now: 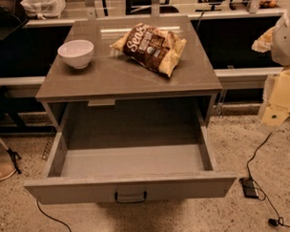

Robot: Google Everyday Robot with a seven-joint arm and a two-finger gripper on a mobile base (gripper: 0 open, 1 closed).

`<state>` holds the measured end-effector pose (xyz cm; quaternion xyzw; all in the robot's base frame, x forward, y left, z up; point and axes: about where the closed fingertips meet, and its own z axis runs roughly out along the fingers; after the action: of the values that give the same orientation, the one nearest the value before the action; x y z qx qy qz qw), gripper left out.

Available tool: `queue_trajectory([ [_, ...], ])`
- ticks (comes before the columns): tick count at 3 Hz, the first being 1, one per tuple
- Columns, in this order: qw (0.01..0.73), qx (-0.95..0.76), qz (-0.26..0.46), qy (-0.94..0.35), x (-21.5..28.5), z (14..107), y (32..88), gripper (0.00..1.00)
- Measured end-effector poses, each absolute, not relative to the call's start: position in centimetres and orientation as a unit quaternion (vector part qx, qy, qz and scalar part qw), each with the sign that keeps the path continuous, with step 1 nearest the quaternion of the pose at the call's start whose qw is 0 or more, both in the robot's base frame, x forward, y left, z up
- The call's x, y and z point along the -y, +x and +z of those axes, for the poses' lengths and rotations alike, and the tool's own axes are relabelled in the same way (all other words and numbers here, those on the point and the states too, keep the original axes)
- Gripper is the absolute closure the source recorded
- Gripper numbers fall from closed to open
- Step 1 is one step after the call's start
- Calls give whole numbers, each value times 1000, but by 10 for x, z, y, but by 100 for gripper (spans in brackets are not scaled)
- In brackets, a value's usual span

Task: Close top drawer

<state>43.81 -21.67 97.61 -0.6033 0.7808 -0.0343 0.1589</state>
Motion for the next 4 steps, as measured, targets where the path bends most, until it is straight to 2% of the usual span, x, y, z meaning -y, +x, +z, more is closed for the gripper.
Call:
queue_trajectory([
  [2,164,-789,-32,-592,219,974,438,0],
  [3,176,-836,8,-519,225,938,423,0],
  [4,165,-896,54,-410,229,872,403,19],
])
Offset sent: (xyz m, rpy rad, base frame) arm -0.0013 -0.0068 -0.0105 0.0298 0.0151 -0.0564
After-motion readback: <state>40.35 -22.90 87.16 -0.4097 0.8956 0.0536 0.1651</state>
